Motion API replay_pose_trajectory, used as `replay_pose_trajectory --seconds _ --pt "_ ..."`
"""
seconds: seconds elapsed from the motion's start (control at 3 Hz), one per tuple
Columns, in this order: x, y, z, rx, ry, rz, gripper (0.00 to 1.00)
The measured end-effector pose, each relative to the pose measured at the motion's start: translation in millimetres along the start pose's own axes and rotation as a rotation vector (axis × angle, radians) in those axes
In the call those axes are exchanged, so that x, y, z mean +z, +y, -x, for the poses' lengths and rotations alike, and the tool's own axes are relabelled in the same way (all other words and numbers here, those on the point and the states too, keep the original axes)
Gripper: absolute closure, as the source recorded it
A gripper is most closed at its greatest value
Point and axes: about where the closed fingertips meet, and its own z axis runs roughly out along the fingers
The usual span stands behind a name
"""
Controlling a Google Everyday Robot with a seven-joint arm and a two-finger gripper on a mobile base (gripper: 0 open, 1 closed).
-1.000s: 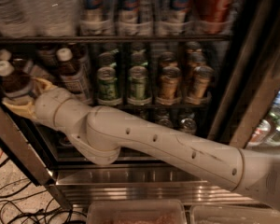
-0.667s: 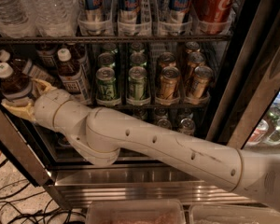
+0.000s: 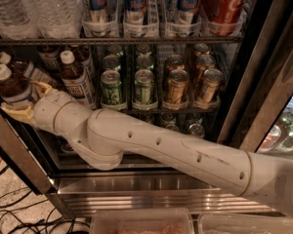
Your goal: Pick blue plastic bottle from middle shelf of fridge
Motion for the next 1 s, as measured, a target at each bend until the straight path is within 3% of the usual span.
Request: replay_pose_trajectory --seconds 1.0 --pt "14.6 -36.6 -2.6 -0.020 0.063 0.123 1.00"
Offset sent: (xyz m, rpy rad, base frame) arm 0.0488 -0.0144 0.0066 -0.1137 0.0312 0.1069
